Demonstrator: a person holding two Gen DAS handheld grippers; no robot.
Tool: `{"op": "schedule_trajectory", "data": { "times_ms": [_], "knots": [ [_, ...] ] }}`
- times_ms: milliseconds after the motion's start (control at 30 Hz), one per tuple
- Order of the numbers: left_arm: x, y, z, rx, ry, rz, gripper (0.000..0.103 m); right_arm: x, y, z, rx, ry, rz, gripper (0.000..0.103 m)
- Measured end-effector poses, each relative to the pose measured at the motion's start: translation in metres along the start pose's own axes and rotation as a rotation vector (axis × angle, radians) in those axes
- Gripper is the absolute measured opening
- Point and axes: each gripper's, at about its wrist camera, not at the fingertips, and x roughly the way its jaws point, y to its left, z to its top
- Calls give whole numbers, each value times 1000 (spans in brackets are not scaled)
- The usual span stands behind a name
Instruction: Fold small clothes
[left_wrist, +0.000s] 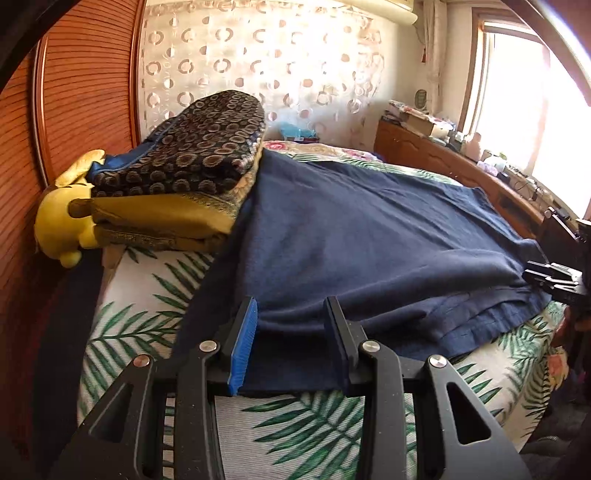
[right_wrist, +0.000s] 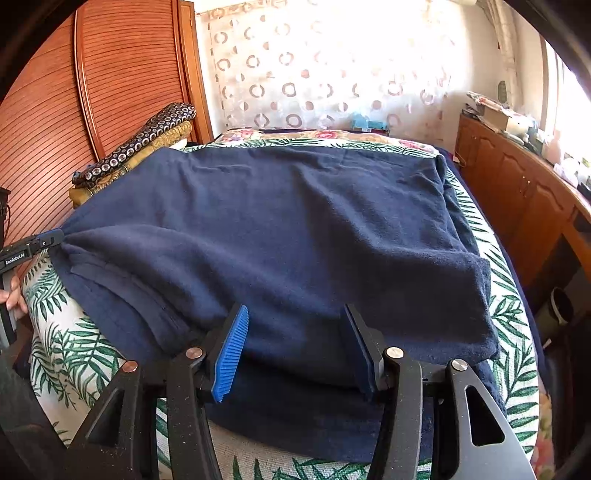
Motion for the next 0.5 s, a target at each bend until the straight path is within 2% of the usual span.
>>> {"op": "schedule_trajectory", "data": {
  "times_ms": [167,300,433,500],
  "knots": [
    [-3,19,-1,-32,-7,46,38,-2,5,-6,-28,-28,-32,64],
    [-4,26,-2,-42,-9,73,38,-3,2,-8,-10,-42,-22,65],
    [-4,35,-2,-77,-23,69,38,-5,-1,-12,-5,-60,-19,65],
    [-3,37,-4,-91,-27,43,38,-6,-3,-13,2,-68,-15,65]
  ]
}}
